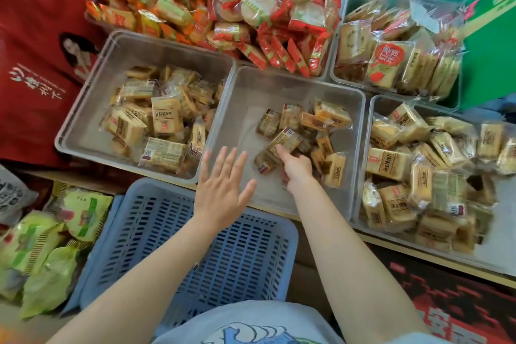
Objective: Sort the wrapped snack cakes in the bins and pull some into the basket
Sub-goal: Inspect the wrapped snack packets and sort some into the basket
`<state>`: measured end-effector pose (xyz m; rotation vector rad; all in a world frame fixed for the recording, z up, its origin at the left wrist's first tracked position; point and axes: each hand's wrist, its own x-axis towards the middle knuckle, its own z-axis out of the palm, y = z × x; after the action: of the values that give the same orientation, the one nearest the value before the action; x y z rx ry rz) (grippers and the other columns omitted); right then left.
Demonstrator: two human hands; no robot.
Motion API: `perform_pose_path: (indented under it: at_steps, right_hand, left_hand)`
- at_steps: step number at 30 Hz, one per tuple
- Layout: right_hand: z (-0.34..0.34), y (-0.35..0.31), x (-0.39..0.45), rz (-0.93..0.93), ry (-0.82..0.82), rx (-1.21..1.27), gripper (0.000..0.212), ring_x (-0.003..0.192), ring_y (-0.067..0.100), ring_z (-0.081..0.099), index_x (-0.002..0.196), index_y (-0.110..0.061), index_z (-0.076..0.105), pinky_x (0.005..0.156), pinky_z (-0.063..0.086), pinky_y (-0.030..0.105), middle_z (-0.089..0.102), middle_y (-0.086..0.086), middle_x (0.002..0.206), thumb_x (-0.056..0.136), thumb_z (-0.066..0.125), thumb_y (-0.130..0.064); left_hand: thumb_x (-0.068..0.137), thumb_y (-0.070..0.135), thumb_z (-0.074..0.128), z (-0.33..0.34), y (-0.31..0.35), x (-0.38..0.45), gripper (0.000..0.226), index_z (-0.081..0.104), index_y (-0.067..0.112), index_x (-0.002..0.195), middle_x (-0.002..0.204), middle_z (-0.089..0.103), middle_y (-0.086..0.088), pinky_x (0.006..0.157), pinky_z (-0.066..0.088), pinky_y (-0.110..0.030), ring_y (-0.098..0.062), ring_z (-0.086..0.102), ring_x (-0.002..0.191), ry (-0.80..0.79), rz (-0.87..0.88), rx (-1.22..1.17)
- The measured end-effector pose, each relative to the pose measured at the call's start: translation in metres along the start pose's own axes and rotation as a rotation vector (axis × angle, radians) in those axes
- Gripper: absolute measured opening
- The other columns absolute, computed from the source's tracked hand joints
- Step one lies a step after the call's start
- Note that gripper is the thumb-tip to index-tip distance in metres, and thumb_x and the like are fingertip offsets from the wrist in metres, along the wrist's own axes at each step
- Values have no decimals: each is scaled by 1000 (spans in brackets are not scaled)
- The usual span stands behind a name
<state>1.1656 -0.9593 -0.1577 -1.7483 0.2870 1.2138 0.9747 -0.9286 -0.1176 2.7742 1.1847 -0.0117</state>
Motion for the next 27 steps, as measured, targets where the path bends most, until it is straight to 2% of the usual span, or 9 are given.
perform_pose_path:
  at_steps: [3,8,12,14,16,19,22,24,27]
  right_hand:
    - [1,-2,-1,-1,-50,22,84,128,28,54,145,-11,52,115,40,50,61,4,139,75,88,-41]
    - [-1,-3,-12,-41,-139,-12,104,122,26,61,138,-14,59,110,44,43,69,3,127,45,96,-44]
    - [-16,-15,-50,-154,-173,-101,72,117,21,62,135,-13,60,108,46,42,70,1,123,72,91,-28]
    - [-22,-17,-74,-222,-237,-145,68,115,18,63,133,-13,60,106,47,41,71,1,121,74,90,-28]
    - [-23,-17,-103,-291,-305,-223,62,114,17,64,128,-16,60,98,51,35,71,1,121,75,90,-28]
    - [-16,-5,-141,-376,-427,-352,60,111,15,67,127,-17,62,88,52,29,73,-1,119,75,90,-28]
    - [-8,13,-173,-419,-494,-411,49,107,15,71,123,-18,66,93,57,32,76,-3,112,79,87,-23]
    - [-5,24,-190,-439,-530,-431,34,107,16,72,120,-17,70,93,57,30,77,-3,110,87,80,-19]
    - [0,42,-207,-459,-558,-473,28,108,17,71,122,-14,71,91,56,29,76,1,114,95,72,-18]
  left_hand:
    - [104,57,21,1,0,0,70,40,14,157,159,44,-10,126,-6,-46,-26,31,153,-7,4,2]
    - [103,62,13,-4,0,-1,76,30,15,161,164,36,-8,125,-15,-43,-24,22,156,-70,-6,-12]
    - [89,77,-11,-16,1,2,98,3,17,165,172,10,0,120,-27,-37,-13,-6,158,-171,-57,-153]
    - [86,84,1,-30,2,5,103,7,18,165,171,14,2,125,-18,-36,-12,1,158,-194,-118,-413]
    - [89,83,33,-52,4,2,97,19,22,163,165,31,4,128,9,-41,-13,24,153,-226,-223,-810]
    - [95,47,65,-83,1,-20,72,37,23,156,137,58,7,102,46,-26,-11,54,127,-235,-431,-1372]
    - [96,26,71,-87,-18,-52,38,64,14,131,112,74,0,73,54,-16,-20,70,106,-242,-492,-1565]
    - [85,35,82,-86,-30,-76,49,65,15,126,111,76,-4,74,58,-23,-24,72,107,-239,-524,-1629]
    - [73,50,87,-83,-42,-107,74,60,14,131,118,75,-8,90,61,-43,-28,72,109,-257,-522,-1655]
